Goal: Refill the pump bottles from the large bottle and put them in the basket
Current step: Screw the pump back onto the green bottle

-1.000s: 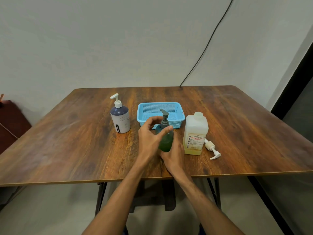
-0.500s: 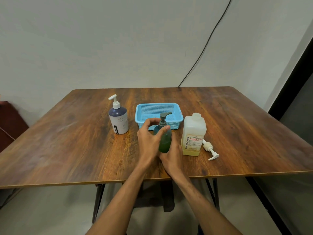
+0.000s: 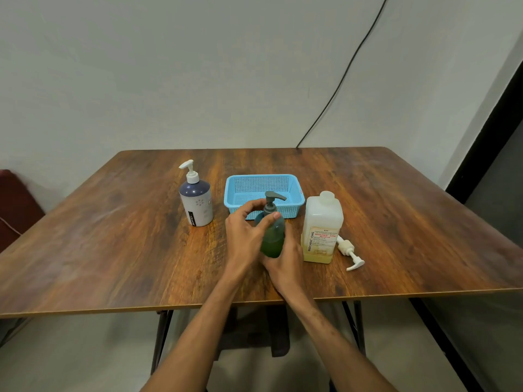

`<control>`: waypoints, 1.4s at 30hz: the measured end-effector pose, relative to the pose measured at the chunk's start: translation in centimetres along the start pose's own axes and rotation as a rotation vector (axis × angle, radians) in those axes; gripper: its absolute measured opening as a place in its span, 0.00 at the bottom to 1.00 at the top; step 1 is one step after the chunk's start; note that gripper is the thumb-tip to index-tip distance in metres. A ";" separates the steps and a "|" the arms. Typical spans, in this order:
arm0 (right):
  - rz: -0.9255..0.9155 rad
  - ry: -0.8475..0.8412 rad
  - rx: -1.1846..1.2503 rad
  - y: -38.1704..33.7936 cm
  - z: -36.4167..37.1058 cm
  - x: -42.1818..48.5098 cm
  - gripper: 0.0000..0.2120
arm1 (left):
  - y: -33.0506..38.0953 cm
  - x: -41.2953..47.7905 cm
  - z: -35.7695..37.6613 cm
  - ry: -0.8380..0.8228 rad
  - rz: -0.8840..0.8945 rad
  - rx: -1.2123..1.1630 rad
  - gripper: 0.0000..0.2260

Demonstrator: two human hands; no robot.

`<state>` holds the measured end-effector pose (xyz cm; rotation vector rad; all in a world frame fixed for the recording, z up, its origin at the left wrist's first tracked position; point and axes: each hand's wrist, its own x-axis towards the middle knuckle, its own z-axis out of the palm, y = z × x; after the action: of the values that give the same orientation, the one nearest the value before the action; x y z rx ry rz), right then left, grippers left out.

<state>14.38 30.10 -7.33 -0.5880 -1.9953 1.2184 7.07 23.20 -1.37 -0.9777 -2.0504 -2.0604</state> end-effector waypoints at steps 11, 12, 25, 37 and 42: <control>0.000 -0.022 0.026 0.3 0.1 0.0 0.39 | -0.8 0.8 -0.9 -0.110 -0.065 -0.067 0.16; 0.000 -0.018 0.024 0.3 0.2 0.0 0.39 | -0.8 0.8 -0.8 -0.108 -0.064 -0.070 0.16; -0.026 -0.055 -0.050 0.0 -0.1 -0.3 0.36 | -2.0 -2.7 -1.1 -0.135 -0.119 0.080 0.38; 0.154 -0.225 0.002 -0.1 -1.6 0.4 0.48 | -2.0 0.2 -4.5 -0.126 -0.161 0.030 0.31; 0.039 -0.244 -0.168 0.0 -0.9 0.9 0.35 | -0.3 4.6 -5.8 -0.162 -0.091 0.043 0.31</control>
<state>14.45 31.25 -6.76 -0.5857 -2.3179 1.2005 1.14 19.61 1.14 -1.0970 -2.2480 -2.0323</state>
